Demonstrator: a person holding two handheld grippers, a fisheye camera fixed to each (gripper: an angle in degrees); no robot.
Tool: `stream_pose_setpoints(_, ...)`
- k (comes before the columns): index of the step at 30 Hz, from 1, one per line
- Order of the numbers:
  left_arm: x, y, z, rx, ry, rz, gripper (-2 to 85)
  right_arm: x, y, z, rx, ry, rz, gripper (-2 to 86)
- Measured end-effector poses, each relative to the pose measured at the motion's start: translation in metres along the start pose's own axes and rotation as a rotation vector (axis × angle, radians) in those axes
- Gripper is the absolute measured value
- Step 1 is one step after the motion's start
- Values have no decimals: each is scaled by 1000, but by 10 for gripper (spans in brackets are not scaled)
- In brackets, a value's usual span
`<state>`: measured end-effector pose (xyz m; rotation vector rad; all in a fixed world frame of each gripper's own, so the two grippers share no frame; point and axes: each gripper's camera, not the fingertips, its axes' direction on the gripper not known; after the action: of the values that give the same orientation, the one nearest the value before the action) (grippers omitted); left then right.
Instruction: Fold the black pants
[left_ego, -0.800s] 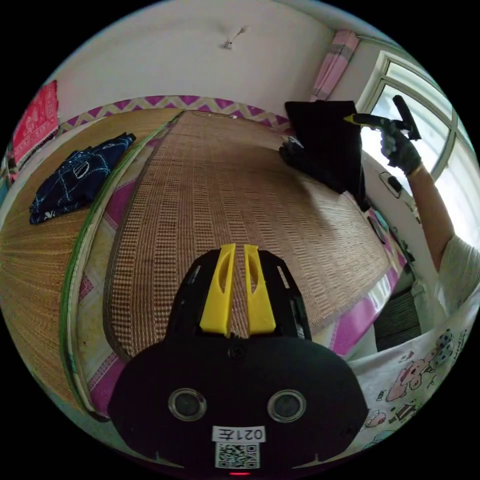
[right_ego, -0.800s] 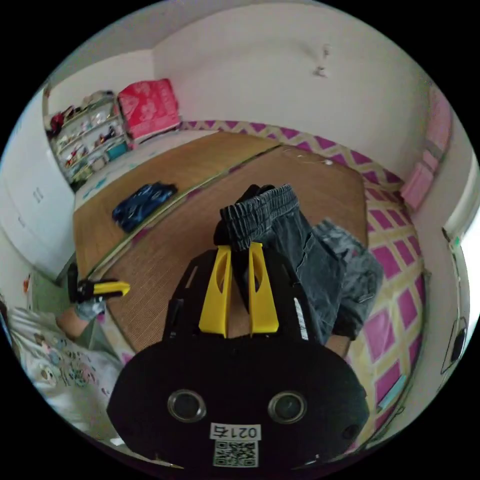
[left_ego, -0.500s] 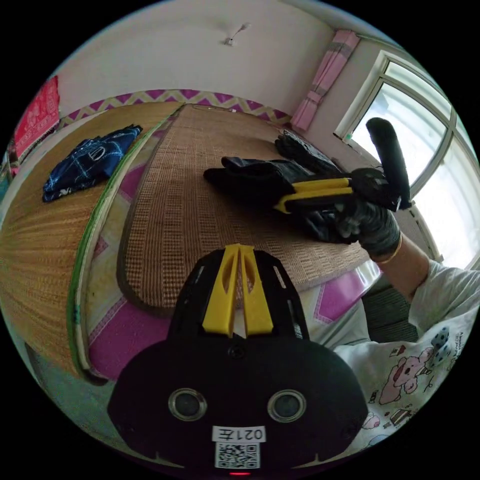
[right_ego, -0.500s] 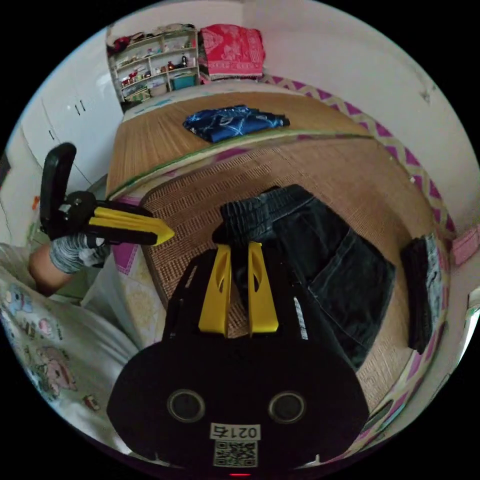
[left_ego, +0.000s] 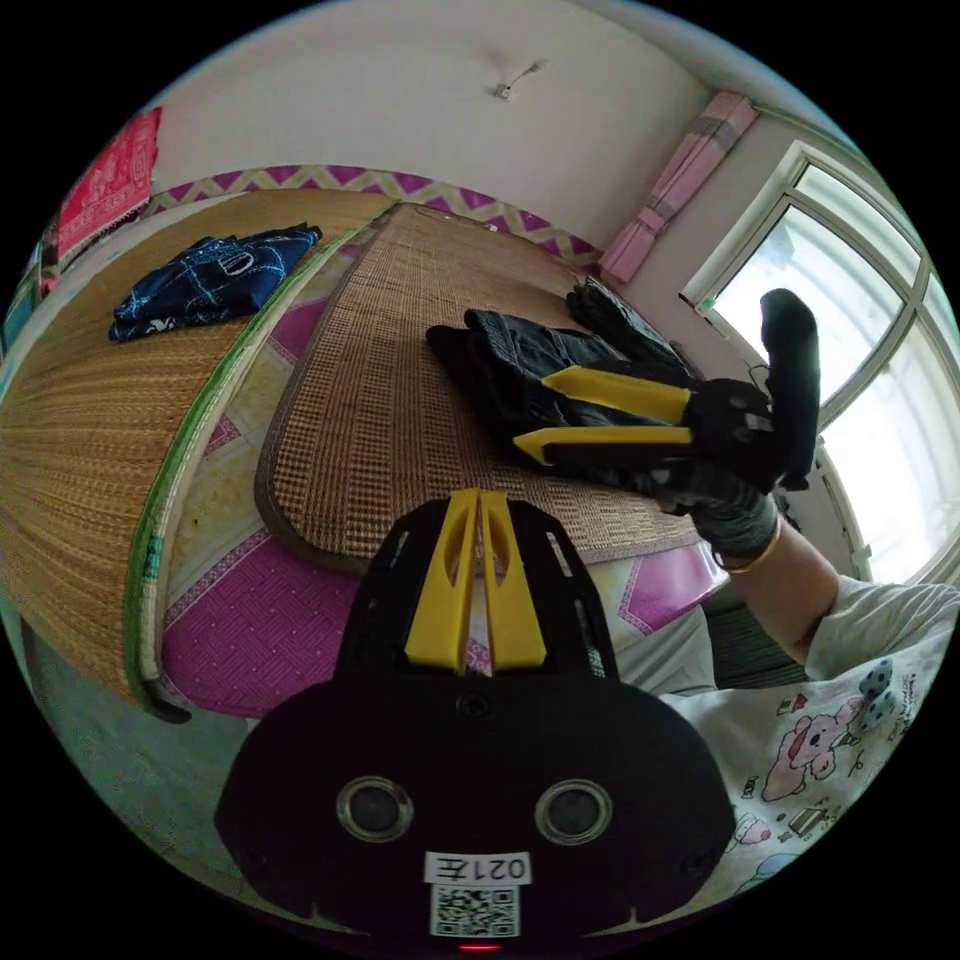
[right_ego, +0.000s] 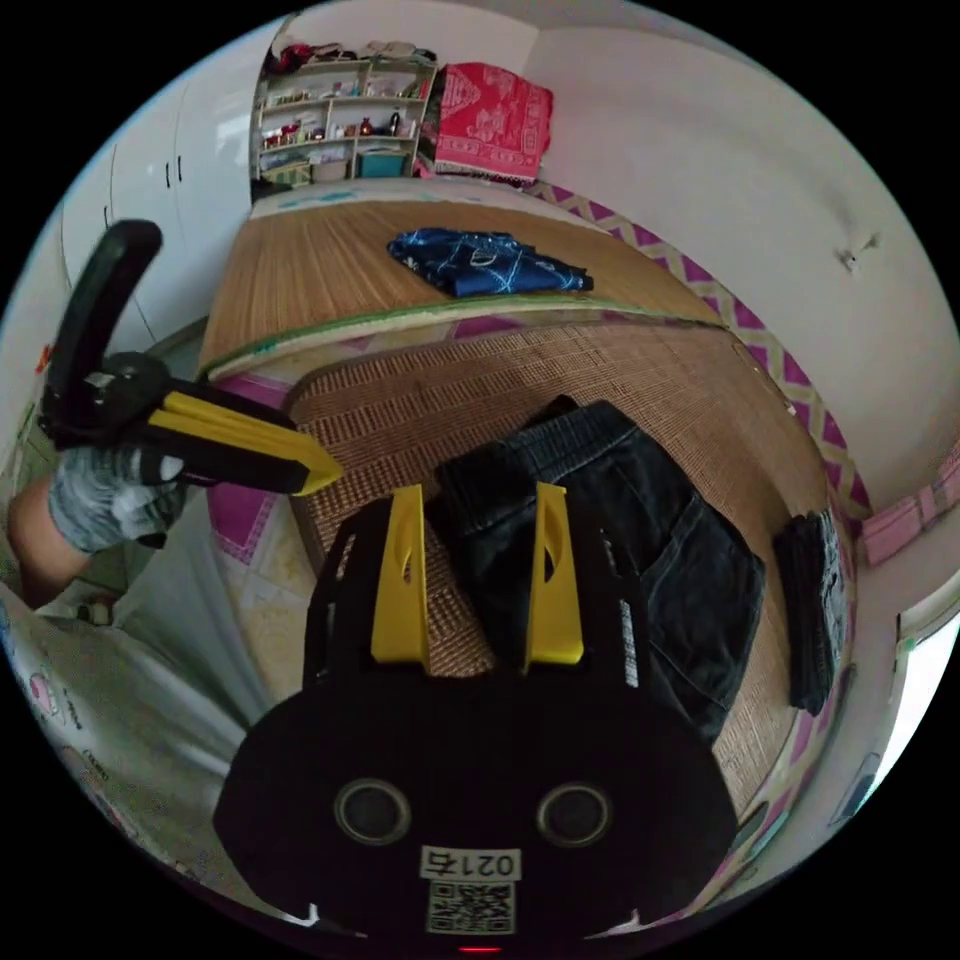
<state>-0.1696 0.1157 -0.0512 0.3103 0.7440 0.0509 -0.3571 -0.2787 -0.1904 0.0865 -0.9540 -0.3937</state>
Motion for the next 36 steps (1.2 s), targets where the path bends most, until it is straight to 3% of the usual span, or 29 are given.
stream_pose_setpoints(3,1,4,-3,3,-12,-3,-10,23,12,-14,48,43,79,104)
stream_pose_setpoints(10,4,3,-5,1,-15,-12,-10,248,113,-139,345,-391,592,47)
stream_pose_setpoints(15,18,-6,8,-11,-7,10,-10,418,261,-255,551,-414,914,45)
stream_pose_setpoints(19,32,-13,29,-34,6,11,-10,518,404,-331,638,-248,1117,46)
stream_pose_setpoints(23,50,-20,49,-51,28,7,-10,572,503,-324,491,-149,1248,49)
stream_pose_setpoints(27,71,-29,67,-62,57,30,-10,606,591,-246,250,-177,1422,48)
stream_pose_setpoints(31,95,-44,81,-81,41,82,-10,622,626,-258,397,-302,1482,45)
stream_pose_setpoints(36,103,-62,96,-79,-21,86,-10,629,620,-289,332,-209,1391,47)
